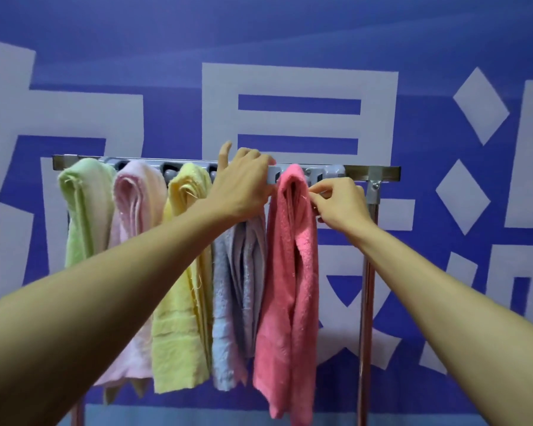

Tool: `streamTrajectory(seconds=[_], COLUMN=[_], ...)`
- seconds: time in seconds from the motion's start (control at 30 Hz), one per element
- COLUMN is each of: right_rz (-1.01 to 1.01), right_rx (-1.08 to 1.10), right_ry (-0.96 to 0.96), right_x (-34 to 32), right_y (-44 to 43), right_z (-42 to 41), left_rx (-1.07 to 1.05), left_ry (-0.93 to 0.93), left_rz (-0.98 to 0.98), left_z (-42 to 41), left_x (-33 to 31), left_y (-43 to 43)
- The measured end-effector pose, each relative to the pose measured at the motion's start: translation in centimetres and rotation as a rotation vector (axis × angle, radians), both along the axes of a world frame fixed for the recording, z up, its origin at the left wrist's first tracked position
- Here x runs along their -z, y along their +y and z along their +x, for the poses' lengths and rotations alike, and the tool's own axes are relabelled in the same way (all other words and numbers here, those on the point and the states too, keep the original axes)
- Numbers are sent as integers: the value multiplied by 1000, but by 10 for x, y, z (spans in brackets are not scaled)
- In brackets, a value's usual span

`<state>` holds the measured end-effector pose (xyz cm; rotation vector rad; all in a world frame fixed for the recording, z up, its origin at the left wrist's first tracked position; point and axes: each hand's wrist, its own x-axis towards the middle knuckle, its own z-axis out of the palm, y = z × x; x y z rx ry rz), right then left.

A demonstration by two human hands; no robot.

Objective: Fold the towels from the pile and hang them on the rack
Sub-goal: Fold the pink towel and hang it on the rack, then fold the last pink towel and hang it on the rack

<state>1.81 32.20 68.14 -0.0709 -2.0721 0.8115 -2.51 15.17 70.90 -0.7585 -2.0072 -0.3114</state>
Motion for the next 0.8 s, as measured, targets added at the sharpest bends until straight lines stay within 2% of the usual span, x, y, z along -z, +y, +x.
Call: streamTrajectory(seconds=[0.13,0.2,0.27,0.33,0.47,0.53,0.67,0.8], right_rz=[-18,-38,-11,-5,-38,-50,-10,-9], right_rx=[-21,-7,8,-15,-110,-161,-237,-306], right_ry=[-77,-86,-119,-173,-298,-406,-706,-893], right_x=[9,16,25,39,80,112,189,275], right_y=[-5,-9,-15,-20,-40,-53,-73,-83], right_z=[22,38,56,72,104,122,136,129], left_rx=[174,315,428,492,557,540,505,431], left_ry=[18,19,-56,-277,-830,-1033,-1219,-1343], left_rz=[82,212,356,411,314,261,223,179], left_z=[27,45,67,86,119,131,137,135], left_x=[24,43,66,93,152,186,268,339], left_y=[-21,-34,-45,-53,-73,-86,-116,-123])
